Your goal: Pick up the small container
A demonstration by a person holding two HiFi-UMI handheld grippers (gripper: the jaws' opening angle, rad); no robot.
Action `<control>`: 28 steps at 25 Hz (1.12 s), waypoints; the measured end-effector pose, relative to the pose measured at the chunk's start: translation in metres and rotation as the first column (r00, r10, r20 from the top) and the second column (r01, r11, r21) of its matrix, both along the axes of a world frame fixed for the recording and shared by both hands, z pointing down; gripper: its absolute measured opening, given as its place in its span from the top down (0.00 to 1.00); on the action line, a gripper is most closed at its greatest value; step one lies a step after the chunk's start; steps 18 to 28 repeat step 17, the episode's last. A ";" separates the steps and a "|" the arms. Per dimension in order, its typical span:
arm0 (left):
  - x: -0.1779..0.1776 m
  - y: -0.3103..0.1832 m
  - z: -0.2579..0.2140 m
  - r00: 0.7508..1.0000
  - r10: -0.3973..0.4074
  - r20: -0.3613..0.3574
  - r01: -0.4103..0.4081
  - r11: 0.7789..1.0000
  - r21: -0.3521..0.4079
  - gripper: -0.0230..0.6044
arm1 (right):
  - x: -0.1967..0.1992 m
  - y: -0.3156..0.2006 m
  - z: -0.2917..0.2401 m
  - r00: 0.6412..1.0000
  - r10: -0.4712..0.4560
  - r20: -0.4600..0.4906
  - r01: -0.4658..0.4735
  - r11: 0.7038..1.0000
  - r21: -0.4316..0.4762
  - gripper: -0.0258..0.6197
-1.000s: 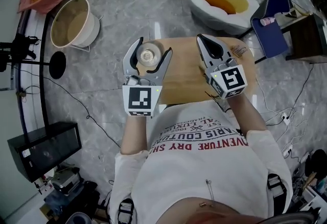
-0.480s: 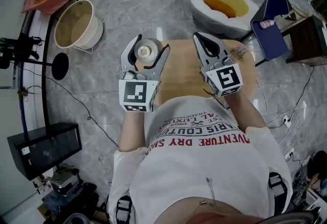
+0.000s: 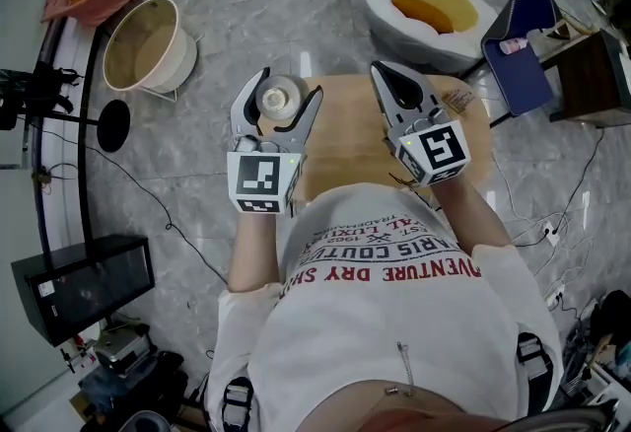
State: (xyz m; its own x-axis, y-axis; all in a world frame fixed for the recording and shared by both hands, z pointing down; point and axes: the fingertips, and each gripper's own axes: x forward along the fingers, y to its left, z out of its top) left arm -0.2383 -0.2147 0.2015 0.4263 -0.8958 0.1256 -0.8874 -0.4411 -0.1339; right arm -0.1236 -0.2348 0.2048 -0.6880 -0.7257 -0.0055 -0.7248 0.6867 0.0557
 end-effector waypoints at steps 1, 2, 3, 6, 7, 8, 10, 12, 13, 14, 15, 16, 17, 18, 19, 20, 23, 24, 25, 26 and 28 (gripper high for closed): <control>0.000 0.000 0.000 1.000 -0.003 0.001 0.003 1.000 0.000 0.42 | -0.001 0.001 -0.001 1.000 -0.002 -0.005 0.002 1.000 0.008 0.97; -0.001 0.000 0.001 1.000 -0.005 0.001 0.005 1.000 -0.001 0.42 | -0.001 0.002 -0.001 1.000 -0.004 -0.010 0.004 1.000 0.014 0.97; 0.000 0.001 0.002 1.000 -0.006 0.000 0.006 1.000 -0.003 0.42 | -0.002 0.004 -0.001 1.000 -0.007 -0.013 0.007 1.000 0.017 0.97; 0.001 0.003 0.004 1.000 -0.007 0.000 0.007 1.000 -0.006 0.42 | -0.002 0.007 0.001 1.000 -0.012 -0.020 0.013 1.000 0.018 0.97; 0.001 0.004 0.005 1.000 -0.006 0.004 0.006 1.000 -0.007 0.42 | -0.003 0.008 0.002 1.000 -0.013 -0.021 0.014 1.000 0.017 0.97; 0.001 0.004 0.007 1.000 -0.005 0.009 0.005 1.000 -0.009 0.42 | -0.003 0.009 0.003 1.000 -0.014 -0.022 0.015 1.000 0.016 0.97; 0.001 0.003 0.009 1.000 -0.012 0.008 0.012 1.000 -0.016 0.42 | -0.004 0.009 0.005 1.000 -0.017 -0.024 0.017 1.000 0.010 0.97; 0.000 0.002 0.010 1.000 -0.021 0.003 0.021 0.999 -0.026 0.42 | -0.004 0.008 0.007 0.999 -0.021 -0.025 0.021 1.000 0.005 0.97; 0.001 0.001 0.012 1.000 -0.020 0.007 0.020 0.999 -0.027 0.42 | -0.003 0.008 0.008 0.999 -0.024 -0.026 0.024 1.000 0.003 0.97; 0.001 0.000 0.014 1.000 -0.018 0.011 0.018 0.999 -0.026 0.42 | -0.003 0.007 0.009 0.999 -0.027 -0.026 0.027 1.000 0.003 0.97; 0.002 -0.001 0.015 1.000 -0.017 0.013 0.017 1.000 -0.025 0.42 | -0.002 0.006 0.010 0.999 -0.029 -0.026 0.029 1.000 0.003 0.97; 0.002 -0.002 0.015 1.000 -0.016 0.016 0.017 1.000 -0.024 0.42 | -0.002 0.005 0.011 0.999 -0.030 -0.027 0.030 1.000 0.003 0.97; 0.003 -0.003 0.016 1.000 -0.015 0.018 0.016 1.000 -0.022 0.42 | -0.001 0.004 0.011 0.999 -0.032 -0.027 0.032 0.999 0.003 0.97; 0.003 -0.003 0.016 1.000 -0.015 0.018 0.016 1.000 -0.022 0.42 | -0.001 0.004 0.011 0.999 -0.032 -0.027 0.032 0.999 0.003 0.97; 0.003 -0.003 0.016 1.000 -0.015 0.018 0.016 1.000 -0.022 0.42 | -0.001 0.004 0.011 0.999 -0.032 -0.027 0.032 0.999 0.003 0.97; 0.003 -0.003 0.016 1.000 -0.015 0.018 0.016 1.000 -0.022 0.42 | -0.001 0.004 0.011 0.999 -0.032 -0.027 0.032 0.999 0.003 0.97; 0.003 -0.003 0.016 1.000 -0.015 0.018 0.016 1.000 -0.022 0.42 | -0.001 0.004 0.011 0.999 -0.032 -0.027 0.032 0.999 0.003 0.97; 0.003 -0.003 0.016 1.000 -0.015 0.018 0.016 1.000 -0.022 0.42 | -0.001 0.004 0.011 0.999 -0.032 -0.027 0.032 0.999 0.003 0.97; 0.003 -0.003 0.016 1.000 -0.015 0.018 0.016 1.000 -0.022 0.42 | -0.001 0.004 0.011 0.999 -0.032 -0.027 0.032 0.999 0.003 0.97; 0.003 -0.003 0.016 1.000 -0.015 0.018 0.016 1.000 -0.022 0.42 | -0.001 0.004 0.011 0.999 -0.032 -0.027 0.032 0.999 0.003 0.97; 0.003 -0.003 0.016 1.000 -0.015 0.018 0.016 1.000 -0.022 0.42 | -0.001 0.004 0.011 0.999 -0.032 -0.027 0.032 0.999 0.003 0.97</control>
